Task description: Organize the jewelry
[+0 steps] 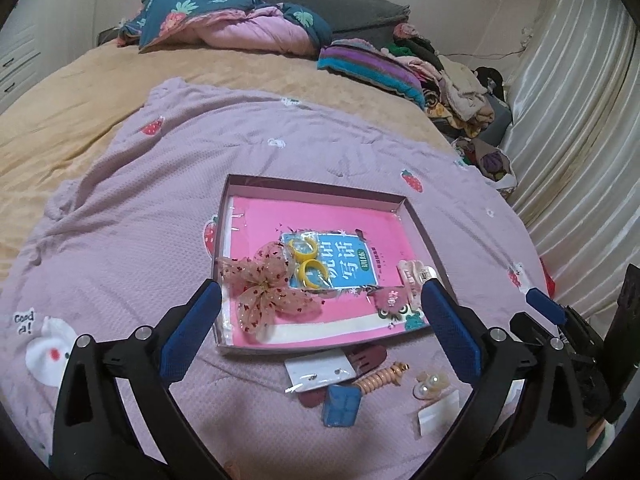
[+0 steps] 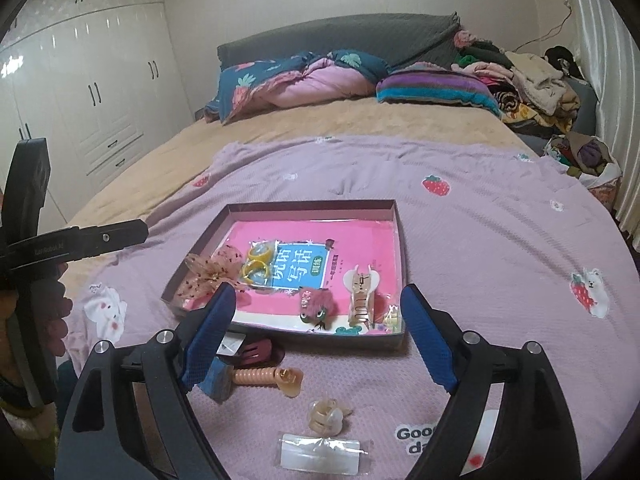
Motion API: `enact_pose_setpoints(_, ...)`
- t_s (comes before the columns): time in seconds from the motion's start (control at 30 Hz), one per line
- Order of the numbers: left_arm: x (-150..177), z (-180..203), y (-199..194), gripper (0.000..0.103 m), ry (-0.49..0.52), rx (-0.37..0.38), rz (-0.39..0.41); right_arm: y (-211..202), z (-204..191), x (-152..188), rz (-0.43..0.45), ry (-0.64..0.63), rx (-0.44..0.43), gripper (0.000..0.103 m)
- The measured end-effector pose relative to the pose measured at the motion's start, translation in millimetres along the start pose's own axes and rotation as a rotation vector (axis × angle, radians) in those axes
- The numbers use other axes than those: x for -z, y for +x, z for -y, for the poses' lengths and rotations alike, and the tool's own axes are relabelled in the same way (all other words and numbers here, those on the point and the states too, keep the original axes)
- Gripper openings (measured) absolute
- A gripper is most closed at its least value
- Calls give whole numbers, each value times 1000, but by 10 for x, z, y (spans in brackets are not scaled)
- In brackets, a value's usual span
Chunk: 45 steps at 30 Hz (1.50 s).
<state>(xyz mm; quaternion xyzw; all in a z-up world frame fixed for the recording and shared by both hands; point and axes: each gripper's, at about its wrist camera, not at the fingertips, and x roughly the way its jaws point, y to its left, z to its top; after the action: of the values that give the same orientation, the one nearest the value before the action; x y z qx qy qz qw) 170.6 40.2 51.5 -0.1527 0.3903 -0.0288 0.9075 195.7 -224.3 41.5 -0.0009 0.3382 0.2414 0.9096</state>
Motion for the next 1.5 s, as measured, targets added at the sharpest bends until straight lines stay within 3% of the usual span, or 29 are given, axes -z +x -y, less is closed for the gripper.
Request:
enact_pose_setpoints(0.63,276,127,-386,93,26,3,42,-465,-45,155,54,-12,2,83)
enact_pose_setpoints(1.5,792,199,-383,93,73,-18,-17,-607,-173,524,14,-53,9,83)
